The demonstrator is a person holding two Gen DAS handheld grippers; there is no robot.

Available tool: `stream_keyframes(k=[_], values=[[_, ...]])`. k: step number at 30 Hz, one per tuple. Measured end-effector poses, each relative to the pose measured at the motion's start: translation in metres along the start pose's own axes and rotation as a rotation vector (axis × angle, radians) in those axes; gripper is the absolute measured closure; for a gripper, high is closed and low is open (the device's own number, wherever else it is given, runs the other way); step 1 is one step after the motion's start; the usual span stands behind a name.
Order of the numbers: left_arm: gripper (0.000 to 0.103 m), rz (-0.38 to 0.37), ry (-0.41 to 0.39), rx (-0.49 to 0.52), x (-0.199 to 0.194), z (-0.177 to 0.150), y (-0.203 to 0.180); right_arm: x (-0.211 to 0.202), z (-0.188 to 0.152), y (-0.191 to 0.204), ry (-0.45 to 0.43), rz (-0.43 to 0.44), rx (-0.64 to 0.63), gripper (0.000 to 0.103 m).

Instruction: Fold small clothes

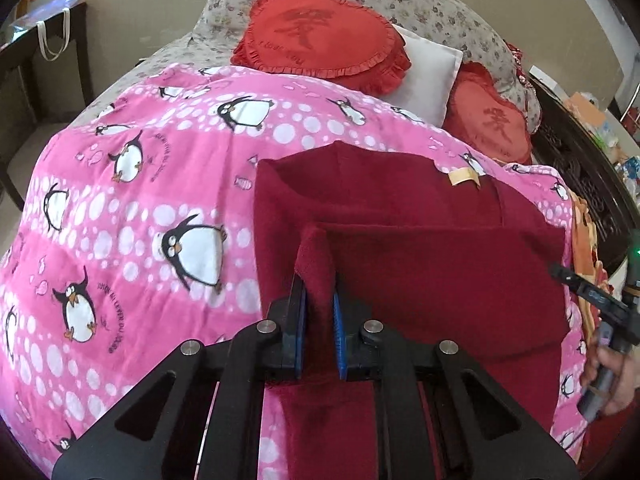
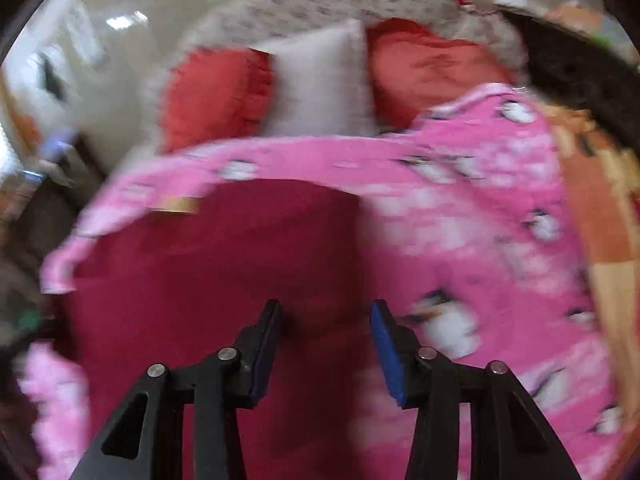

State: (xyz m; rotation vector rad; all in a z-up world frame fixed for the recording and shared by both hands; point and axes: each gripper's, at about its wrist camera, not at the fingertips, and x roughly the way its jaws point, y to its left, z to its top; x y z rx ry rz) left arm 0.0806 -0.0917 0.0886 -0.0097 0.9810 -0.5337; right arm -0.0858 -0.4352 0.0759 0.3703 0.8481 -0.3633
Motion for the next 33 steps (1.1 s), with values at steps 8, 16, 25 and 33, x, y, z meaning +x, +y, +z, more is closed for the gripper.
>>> stream_keyframes(k=[8, 16, 25, 33], values=[[0.092, -0.001, -0.004, 0.010, -0.002, 0.003, -0.001, -0.021, -0.007, -0.018, -0.061, 0.155, 0.061, 0.040], [0.092, -0.040, -0.022, 0.048, -0.019, 0.005, -0.019, -0.013, -0.007, -0.028, -0.039, 0.258, 0.110, 0.086], [0.086, 0.037, 0.049, 0.000, 0.016, -0.005, -0.004, -0.023, -0.021, -0.063, -0.067, 0.138, 0.172, 0.095], [0.078, 0.086, 0.041, -0.009, 0.008, -0.012, 0.004, -0.048, -0.045, -0.010, -0.012, 0.229, -0.021, 0.094]])
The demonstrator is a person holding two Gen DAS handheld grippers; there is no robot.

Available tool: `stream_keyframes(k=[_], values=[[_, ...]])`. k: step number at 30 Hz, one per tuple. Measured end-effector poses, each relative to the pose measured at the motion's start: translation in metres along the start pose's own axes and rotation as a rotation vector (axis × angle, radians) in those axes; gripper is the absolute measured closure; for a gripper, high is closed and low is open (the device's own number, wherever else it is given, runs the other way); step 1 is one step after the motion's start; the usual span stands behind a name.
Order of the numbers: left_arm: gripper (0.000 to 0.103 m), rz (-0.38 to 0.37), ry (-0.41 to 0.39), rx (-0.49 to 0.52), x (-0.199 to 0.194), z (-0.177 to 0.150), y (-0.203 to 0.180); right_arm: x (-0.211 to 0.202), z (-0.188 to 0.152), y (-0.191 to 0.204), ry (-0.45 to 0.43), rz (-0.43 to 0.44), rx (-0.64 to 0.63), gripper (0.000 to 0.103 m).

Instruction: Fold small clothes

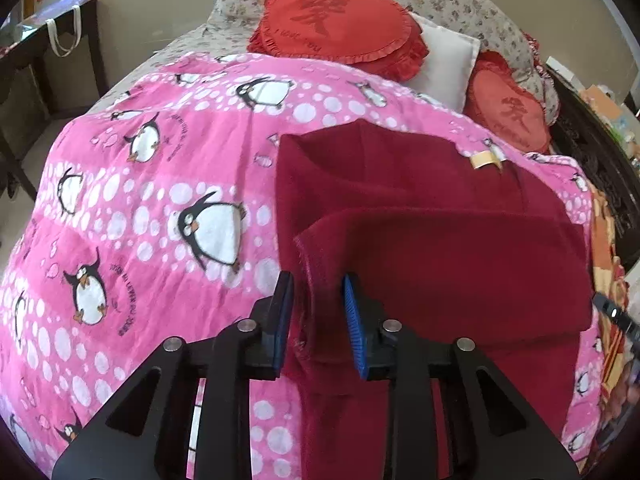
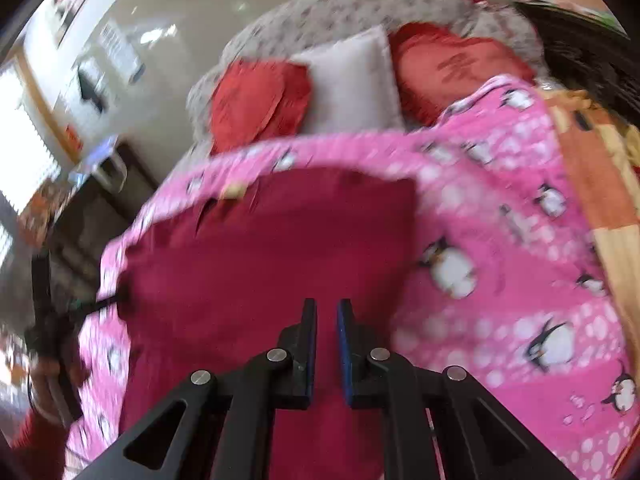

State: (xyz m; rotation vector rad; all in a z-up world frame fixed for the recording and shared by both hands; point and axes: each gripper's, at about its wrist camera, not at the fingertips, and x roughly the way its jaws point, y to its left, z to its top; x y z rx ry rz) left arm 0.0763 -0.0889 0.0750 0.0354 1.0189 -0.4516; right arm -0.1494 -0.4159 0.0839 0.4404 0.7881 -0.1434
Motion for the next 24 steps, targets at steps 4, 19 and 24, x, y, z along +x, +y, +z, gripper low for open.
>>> stream_keyframes(k=[4, 19, 24], values=[[0.078, 0.025, 0.015, -0.017, -0.004, -0.012, 0.003, 0.032, -0.018, -0.013, 0.074, -0.146, -0.025, 0.094], [0.067, 0.088, 0.049, -0.013, -0.041, -0.076, -0.002, 0.022, -0.041, -0.027, 0.136, -0.091, 0.108, 0.080], [0.062, 0.108, 0.022, 0.039, -0.065, -0.100, -0.013, -0.024, -0.049, -0.021, 0.081, -0.046, 0.109, 0.069]])
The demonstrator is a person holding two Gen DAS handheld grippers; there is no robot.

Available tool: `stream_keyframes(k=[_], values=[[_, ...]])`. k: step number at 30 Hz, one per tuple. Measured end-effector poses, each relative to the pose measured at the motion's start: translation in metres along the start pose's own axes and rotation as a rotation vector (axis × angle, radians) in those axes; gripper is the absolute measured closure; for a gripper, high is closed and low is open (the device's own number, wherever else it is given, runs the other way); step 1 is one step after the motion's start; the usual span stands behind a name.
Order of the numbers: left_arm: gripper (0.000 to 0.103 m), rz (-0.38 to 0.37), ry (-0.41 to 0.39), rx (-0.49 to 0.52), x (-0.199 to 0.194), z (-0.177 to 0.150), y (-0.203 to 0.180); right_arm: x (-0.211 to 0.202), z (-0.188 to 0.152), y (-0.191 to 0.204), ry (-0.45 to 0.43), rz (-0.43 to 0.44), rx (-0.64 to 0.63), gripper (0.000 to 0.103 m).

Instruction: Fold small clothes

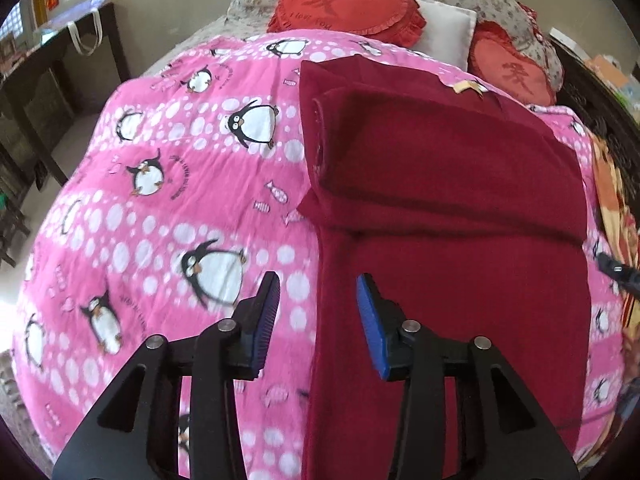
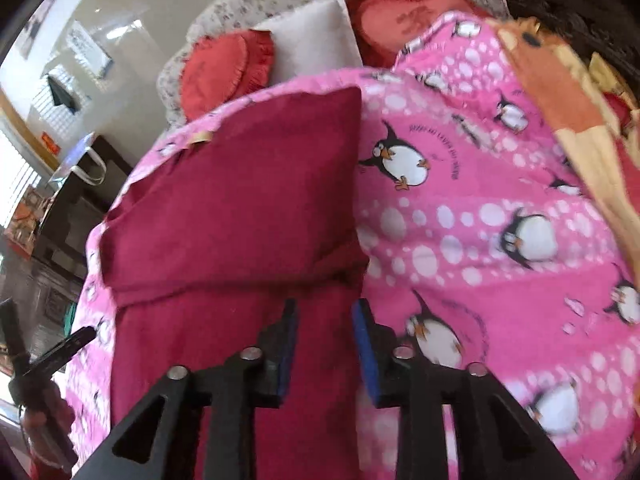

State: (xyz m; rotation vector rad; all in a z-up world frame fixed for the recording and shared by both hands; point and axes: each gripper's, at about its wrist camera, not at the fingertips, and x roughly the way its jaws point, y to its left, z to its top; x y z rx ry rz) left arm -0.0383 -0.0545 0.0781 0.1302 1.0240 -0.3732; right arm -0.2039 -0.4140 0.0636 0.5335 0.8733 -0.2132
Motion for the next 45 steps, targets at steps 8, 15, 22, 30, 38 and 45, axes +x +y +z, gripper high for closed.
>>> stream_keyframes(k=[8, 15, 22, 30, 38, 45], values=[[0.047, -0.098, 0.015, -0.019, -0.029, -0.030, -0.003, -0.104, -0.057, -0.012, -0.032, -0.007, 0.001, 0.055], [0.033, -0.168, 0.075, -0.064, -0.046, -0.080, 0.012, -0.136, -0.127, -0.013, 0.014, -0.036, 0.037, 0.050], [0.033, -0.125, 0.130, -0.052, -0.053, -0.109, 0.021, -0.118, -0.180, 0.014, 0.032, 0.029, 0.027, 0.050], [0.033, -0.136, 0.151, -0.072, -0.066, -0.138, 0.028, -0.118, -0.199, 0.019, 0.037, 0.041, -0.002, 0.043], [0.033, -0.131, 0.162, -0.137, -0.069, -0.156, 0.043, -0.109, -0.202, 0.002, 0.059, 0.047, 0.030, 0.041], [0.033, -0.172, 0.185, -0.158, -0.058, -0.159, 0.041, -0.086, -0.205, -0.010, 0.085, 0.117, 0.093, 0.041]])
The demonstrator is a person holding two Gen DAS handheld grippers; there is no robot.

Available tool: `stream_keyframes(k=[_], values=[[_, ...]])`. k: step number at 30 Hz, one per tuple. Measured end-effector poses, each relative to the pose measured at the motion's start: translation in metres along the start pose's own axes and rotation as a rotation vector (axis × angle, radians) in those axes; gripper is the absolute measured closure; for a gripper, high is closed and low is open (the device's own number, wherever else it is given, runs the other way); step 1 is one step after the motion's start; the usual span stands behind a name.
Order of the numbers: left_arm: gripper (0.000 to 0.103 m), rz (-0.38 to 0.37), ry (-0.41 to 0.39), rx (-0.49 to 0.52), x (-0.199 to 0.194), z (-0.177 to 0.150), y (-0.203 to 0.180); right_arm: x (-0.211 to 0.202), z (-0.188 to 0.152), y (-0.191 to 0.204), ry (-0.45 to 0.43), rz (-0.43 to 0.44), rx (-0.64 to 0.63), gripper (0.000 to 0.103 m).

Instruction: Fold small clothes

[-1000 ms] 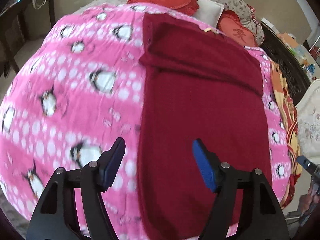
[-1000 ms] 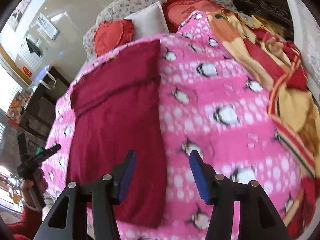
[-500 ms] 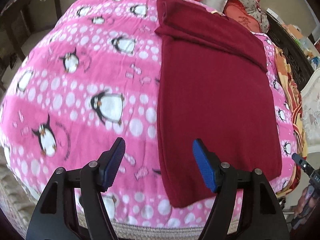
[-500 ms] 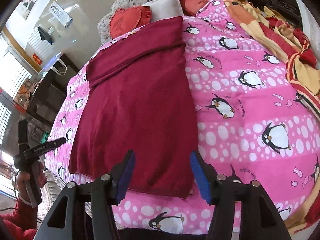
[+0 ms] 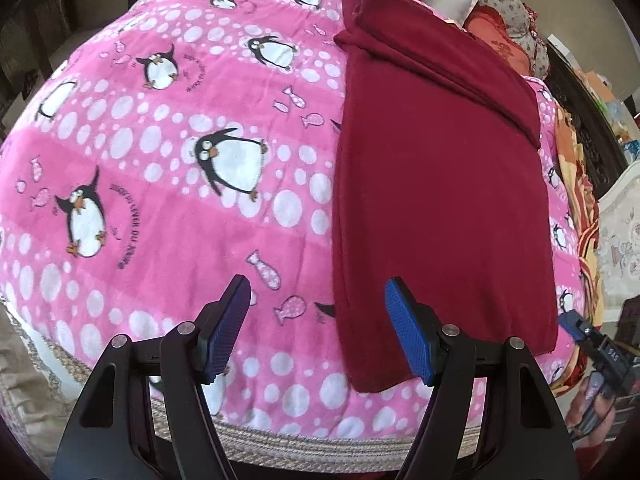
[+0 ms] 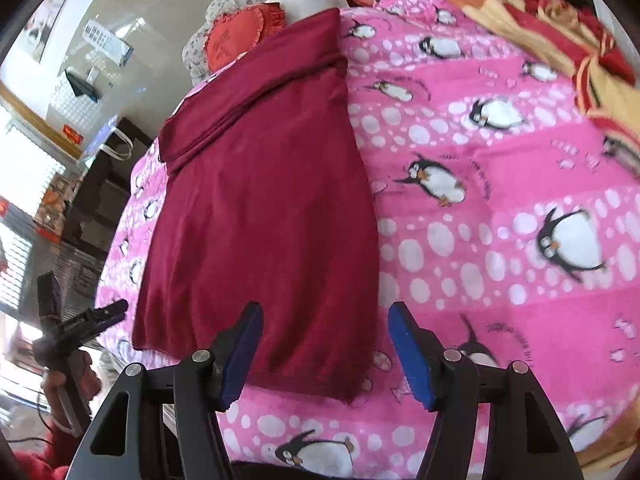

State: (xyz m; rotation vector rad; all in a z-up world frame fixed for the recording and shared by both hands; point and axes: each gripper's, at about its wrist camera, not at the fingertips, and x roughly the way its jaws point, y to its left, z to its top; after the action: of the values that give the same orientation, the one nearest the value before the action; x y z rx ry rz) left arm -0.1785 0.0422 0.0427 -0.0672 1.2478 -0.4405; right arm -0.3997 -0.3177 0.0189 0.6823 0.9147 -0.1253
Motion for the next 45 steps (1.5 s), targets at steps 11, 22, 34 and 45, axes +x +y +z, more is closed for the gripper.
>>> stream_keyframes(k=[11, 22, 34, 45], values=[[0.032, 0.020, 0.024, -0.019, 0.027, -0.006, -0.019, 0.020, 0.002, -0.007, 0.017, 0.077, 0.023, 0.041], [0.016, 0.048, 0.027, 0.026, 0.040, -0.008, -0.037, 0.030, 0.004, -0.009, 0.032, 0.107, -0.049, 0.038], [0.016, 0.090, 0.036, 0.026, 0.045, -0.003, -0.047, 0.031, -0.001, 0.006, 0.034, 0.080, -0.140, 0.044], [0.016, 0.086, 0.036, 0.037, 0.044, -0.005, -0.045, 0.034, 0.000, 0.004, 0.035, 0.087, -0.132, 0.058]])
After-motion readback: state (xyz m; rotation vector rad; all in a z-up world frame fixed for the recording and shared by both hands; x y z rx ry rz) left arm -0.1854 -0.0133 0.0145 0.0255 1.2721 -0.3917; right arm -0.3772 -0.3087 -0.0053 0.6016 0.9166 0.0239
